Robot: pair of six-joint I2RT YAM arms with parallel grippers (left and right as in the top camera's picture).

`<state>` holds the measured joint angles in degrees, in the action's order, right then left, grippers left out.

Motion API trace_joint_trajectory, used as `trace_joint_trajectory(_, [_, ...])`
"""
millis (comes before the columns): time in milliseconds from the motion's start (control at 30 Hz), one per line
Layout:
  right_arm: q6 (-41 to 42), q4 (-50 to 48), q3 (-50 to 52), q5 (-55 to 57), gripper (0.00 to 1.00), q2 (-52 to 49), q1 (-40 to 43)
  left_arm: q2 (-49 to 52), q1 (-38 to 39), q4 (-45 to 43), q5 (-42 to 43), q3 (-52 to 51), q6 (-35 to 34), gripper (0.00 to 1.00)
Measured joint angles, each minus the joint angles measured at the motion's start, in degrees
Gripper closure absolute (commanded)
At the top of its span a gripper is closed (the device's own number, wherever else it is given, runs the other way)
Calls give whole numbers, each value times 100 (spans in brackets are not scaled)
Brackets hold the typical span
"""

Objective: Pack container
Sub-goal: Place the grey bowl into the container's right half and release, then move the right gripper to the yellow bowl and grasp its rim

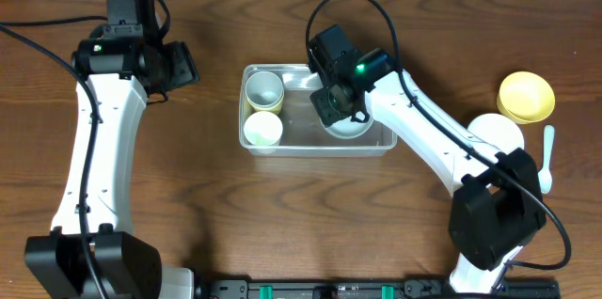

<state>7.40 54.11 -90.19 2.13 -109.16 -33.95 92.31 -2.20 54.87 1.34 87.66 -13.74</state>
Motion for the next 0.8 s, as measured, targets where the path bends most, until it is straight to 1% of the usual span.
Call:
trace_joint_trajectory(267, [2, -81, 0, 151, 41, 0, 2, 0, 0, 4, 0, 0, 0, 32])
trace_joint_trajectory(400, [52, -74, -37, 409, 37, 4, 31, 0, 0, 4, 0, 0, 0, 32])
trace_joint_trajectory(500, [181, -42, -238, 498, 35, 79, 234, 0, 0, 7, 2, 0, 0, 31])
trace_joint_trajectory(600, [433, -79, -400, 546, 32, 389, 782, 0, 0, 7, 0, 0, 0, 32])
trace_joint_trajectory(667, [579, -83, -487, 560, 32, 662, 1349, 0, 0, 7, 0, 0, 0, 32])
trace_joint_trajectory(700, [656, -63, -555, 564, 32, 820, 1784, 0, 0, 9, 0, 0, 0, 32])
trace_joint_trajectory(800, [750, 79, -667, 566, 32, 981, 2710, 0, 0, 11, 0, 0, 0, 32])
